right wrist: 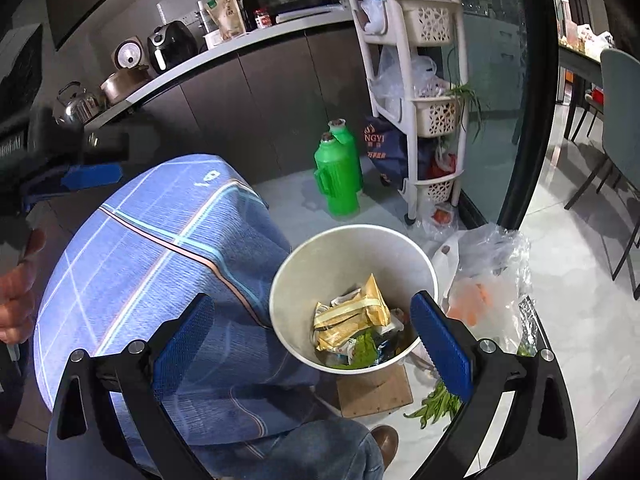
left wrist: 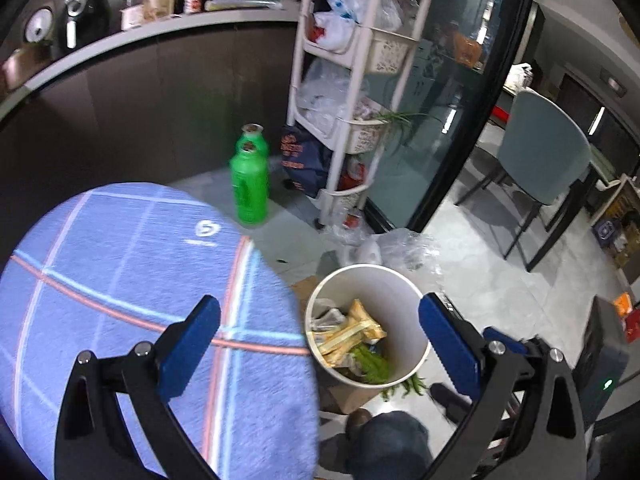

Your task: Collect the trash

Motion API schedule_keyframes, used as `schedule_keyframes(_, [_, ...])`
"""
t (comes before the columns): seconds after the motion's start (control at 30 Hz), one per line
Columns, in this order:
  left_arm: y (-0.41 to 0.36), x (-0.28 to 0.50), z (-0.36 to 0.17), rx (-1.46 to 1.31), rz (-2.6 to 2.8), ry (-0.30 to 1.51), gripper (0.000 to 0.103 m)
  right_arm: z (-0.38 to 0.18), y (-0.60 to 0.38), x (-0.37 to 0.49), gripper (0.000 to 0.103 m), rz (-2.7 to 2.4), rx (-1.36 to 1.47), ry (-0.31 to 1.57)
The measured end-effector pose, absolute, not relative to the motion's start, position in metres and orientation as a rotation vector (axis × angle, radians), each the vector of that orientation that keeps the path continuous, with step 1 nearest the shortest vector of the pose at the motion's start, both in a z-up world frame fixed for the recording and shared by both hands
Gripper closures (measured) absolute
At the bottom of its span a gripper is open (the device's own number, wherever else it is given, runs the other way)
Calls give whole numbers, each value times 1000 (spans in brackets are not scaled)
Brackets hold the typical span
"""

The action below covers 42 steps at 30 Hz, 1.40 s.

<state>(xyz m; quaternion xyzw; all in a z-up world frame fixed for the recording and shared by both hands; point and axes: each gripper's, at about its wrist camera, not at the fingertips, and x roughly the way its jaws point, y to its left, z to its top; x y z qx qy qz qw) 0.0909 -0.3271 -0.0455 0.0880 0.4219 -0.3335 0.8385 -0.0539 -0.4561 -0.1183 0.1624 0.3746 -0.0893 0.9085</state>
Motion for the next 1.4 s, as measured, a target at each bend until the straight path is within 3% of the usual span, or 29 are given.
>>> schedule_keyframes(0.63, [-188, 66, -13, 127, -434, 844, 3, -42, -396, -69, 8, -276, 329, 787])
schedule_keyframes(1.4, [-57, 21, 15, 97, -163, 776, 3, 27, -255, -52, 8, -196, 49, 711])
